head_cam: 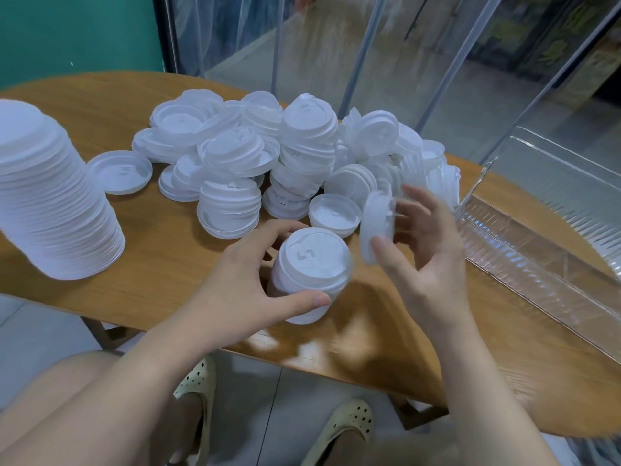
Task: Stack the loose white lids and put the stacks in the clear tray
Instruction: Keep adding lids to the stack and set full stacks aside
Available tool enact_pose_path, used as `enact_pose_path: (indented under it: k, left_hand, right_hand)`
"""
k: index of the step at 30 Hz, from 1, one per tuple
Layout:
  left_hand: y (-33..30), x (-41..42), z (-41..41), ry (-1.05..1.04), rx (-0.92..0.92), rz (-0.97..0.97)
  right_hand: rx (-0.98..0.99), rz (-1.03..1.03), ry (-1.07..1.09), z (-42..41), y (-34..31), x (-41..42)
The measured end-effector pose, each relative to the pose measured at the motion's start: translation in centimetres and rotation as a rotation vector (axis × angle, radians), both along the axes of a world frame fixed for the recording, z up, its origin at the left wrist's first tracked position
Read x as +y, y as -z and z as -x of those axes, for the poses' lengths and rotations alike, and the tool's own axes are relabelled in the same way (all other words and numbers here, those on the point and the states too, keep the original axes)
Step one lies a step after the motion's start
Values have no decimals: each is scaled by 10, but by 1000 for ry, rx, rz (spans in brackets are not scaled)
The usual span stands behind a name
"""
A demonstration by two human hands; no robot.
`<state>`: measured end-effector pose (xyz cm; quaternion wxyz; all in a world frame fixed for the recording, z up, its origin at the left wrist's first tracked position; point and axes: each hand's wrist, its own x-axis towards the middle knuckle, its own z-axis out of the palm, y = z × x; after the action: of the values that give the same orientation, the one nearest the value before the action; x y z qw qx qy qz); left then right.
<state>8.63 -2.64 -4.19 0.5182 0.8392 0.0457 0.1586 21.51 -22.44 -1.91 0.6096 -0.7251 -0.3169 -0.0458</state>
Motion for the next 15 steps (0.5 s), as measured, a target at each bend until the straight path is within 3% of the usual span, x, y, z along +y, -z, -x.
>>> enact_pose_path:
  k: [7, 15]
  left_hand:
    - [-3, -2, 2, -6, 19, 33]
    - [-5, -4, 2, -11, 28, 61]
  right_hand:
    - [-131, 249, -132, 19, -1, 12]
    - [-136, 307, -178, 24, -2, 22]
